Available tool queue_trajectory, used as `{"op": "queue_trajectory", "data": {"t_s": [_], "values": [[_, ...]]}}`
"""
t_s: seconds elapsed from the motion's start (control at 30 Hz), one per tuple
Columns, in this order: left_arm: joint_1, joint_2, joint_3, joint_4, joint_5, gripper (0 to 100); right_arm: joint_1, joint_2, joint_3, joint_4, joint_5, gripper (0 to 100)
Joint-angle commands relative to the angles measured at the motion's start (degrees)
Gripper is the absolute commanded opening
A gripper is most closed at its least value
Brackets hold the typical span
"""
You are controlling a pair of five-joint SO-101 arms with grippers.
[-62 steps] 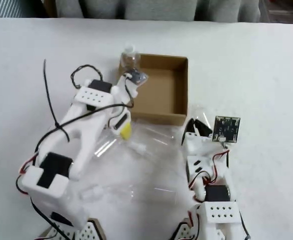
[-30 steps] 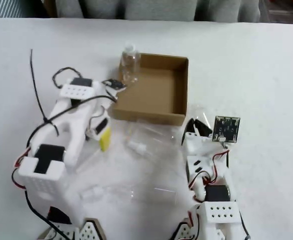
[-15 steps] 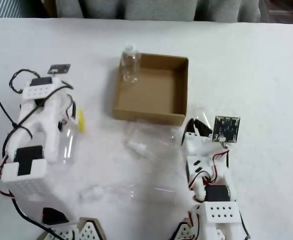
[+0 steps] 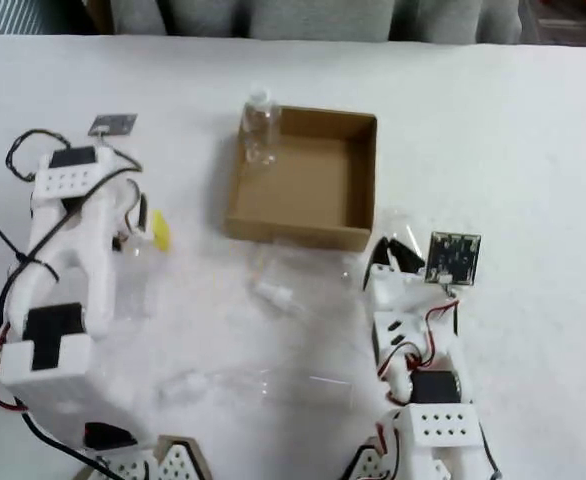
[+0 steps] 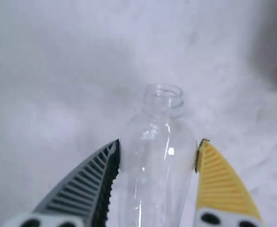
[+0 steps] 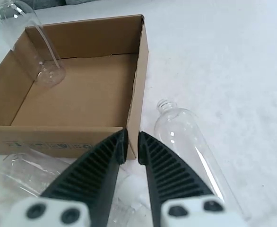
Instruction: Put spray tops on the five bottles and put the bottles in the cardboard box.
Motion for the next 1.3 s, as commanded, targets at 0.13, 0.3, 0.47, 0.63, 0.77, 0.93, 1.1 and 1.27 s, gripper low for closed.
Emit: {"op": "queue_trajectory", "data": {"t_s": [0.13, 0.3, 0.47, 0.63, 0.77, 0.93, 1.1, 1.27], "values": [[0.9, 0.2, -2.5, 2.6, -5.3, 24, -0.3, -0.5, 1.1, -1.1, 0.3, 1.7], [1.9, 6.6, -6.5, 2.3, -6.0, 24, -0.3, -0.5, 1.1, -1.1, 0.3, 1.7], [0.9, 9.5, -13.6, 9.0, -6.3, 31, -0.3, -0.5, 1.1, -1.1, 0.3, 1.7], [0.8, 9.5, -17.4, 13.8, -6.4, 41, -0.3, -0.5, 1.1, -1.1, 0.3, 1.7], [1.0, 9.6, -18.9, 13.7, -7.3, 38, -0.3, -0.5, 1.1, -1.1, 0.3, 1.7], [1.5, 9.6, -18.8, 13.5, -16.4, 38, -0.2, -0.5, 1.1, -1.1, 0.3, 1.7], [1.4, 9.7, -18.8, 13.0, -22.6, 34, -0.3, -0.5, 1.1, -1.1, 0.3, 1.7], [1.6, 10.7, -18.3, 9.7, -22.9, 34, -0.3, -0.5, 1.1, -1.1, 0.3, 1.7]]}}
